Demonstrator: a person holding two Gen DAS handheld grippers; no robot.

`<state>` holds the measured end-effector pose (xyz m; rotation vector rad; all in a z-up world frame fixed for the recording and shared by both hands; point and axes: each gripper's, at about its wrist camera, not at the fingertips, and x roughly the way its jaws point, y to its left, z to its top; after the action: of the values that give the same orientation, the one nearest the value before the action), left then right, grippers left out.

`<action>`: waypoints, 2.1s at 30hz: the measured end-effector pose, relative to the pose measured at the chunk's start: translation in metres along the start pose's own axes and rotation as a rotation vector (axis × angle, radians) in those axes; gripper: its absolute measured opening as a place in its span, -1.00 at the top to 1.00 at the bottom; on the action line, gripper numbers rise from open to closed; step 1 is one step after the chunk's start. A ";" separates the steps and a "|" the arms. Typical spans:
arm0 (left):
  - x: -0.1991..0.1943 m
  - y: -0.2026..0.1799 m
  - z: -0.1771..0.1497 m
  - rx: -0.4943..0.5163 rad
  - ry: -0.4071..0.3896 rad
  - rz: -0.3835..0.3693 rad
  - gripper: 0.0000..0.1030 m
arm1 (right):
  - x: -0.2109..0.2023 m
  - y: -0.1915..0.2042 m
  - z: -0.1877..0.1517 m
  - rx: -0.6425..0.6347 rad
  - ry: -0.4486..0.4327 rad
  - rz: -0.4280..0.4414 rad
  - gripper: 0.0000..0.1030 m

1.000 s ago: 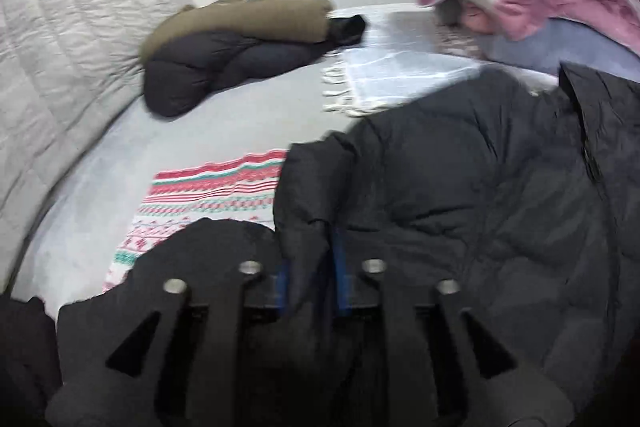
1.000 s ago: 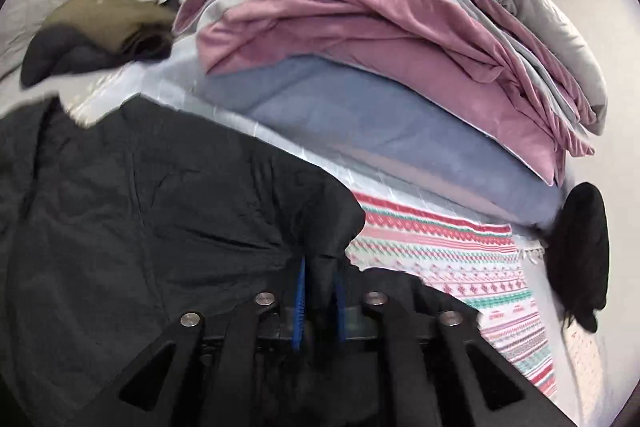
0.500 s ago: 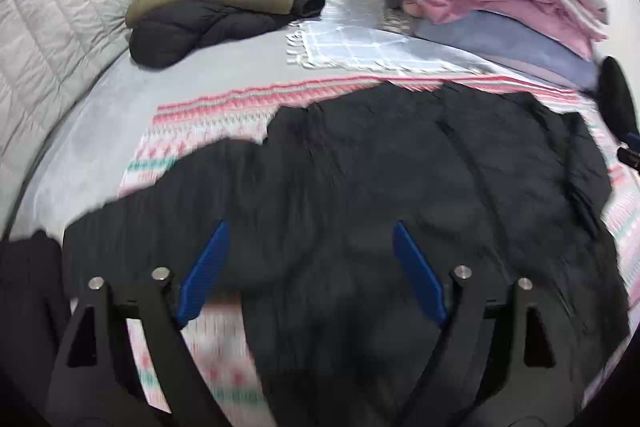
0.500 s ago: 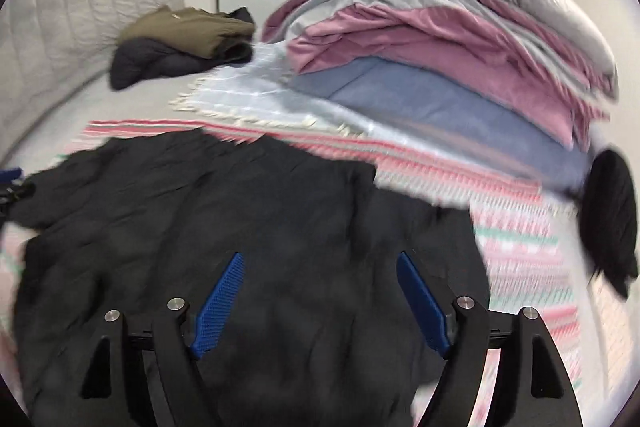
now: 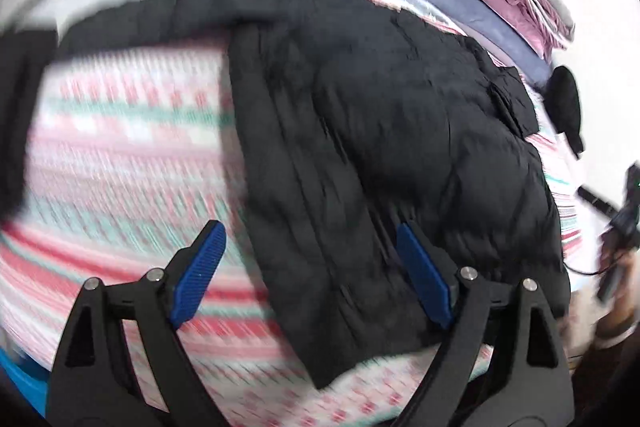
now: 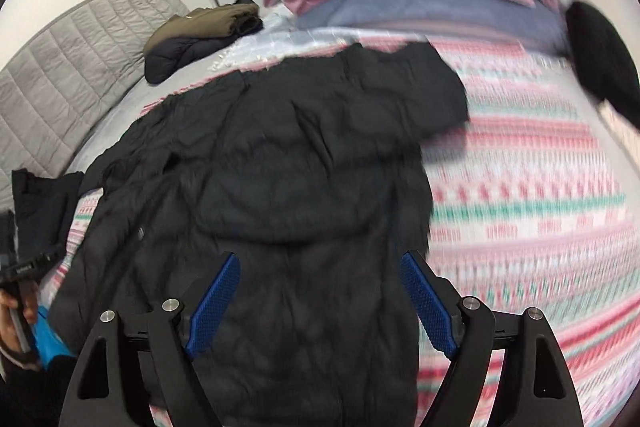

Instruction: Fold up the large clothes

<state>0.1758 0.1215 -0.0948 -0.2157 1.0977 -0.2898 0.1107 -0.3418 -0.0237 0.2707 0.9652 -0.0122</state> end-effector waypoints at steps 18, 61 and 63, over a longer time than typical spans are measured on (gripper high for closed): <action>-0.031 0.031 -0.058 -0.237 -0.163 0.032 0.86 | 0.002 -0.073 -0.092 0.431 -0.098 0.235 0.83; 0.053 0.020 0.076 0.139 -0.264 0.088 -0.72 | 0.170 0.195 0.038 0.097 -0.030 0.315 -0.71; 0.057 0.028 0.079 0.110 -0.269 0.024 -0.72 | 0.179 0.200 0.040 0.078 -0.051 0.338 -0.71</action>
<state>0.2745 0.1307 -0.1162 -0.1385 0.8154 -0.2891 0.2715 -0.1386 -0.1037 0.5008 0.8596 0.2515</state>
